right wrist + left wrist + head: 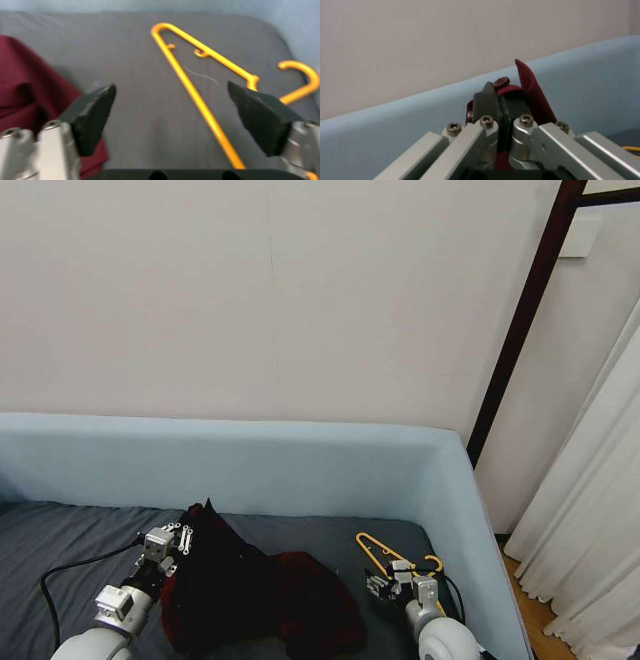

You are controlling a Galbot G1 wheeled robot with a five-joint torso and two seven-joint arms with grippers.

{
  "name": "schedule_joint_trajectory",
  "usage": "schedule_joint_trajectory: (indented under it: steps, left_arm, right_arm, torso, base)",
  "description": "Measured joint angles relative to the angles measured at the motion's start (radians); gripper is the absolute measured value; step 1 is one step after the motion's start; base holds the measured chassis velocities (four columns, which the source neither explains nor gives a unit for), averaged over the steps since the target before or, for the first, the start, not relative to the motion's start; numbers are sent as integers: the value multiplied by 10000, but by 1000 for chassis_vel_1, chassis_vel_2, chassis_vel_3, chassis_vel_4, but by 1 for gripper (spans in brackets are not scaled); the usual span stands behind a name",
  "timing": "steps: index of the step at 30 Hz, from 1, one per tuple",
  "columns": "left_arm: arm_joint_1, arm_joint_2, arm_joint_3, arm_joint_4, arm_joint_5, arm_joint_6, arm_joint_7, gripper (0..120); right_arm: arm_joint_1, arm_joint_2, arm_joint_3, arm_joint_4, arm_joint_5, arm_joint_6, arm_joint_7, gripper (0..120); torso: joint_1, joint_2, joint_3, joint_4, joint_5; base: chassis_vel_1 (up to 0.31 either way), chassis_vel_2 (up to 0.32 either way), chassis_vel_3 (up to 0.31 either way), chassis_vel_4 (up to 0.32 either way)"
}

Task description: Pick up the clothes from the sofa and hang them on the clothes hanger.

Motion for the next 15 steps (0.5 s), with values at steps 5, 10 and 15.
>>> schedule_joint_trajectory:
  steps: [5, 10, 15]
  left_arm:
    - [25, 66, -38, 58, -2, -101, 16, 0]
    - [-30, 49, 16, 168, -10, -147, 18, 0]
    - [-69, -15, 77, 268, -10, -201, 19, 0]
  right_arm:
    - [665, 378, 551, -1638, -1136, -784, -7, 100]
    - [1015, 480, 932, -2290, -1189, -1657, 42, 100]
    - [1067, 698, 1237, -2872, -1248, -1891, -145, 100]
  torso:
    - [1, -1, 1, 0, 0]
    - [1, 0, 1, 0, -3]
    - [0, -1, 1, -1, -2]
  base:
    - [0, 0, 0, 0]
    - [0, 0, 0, 0]
    - [0, 0, 0, 0]
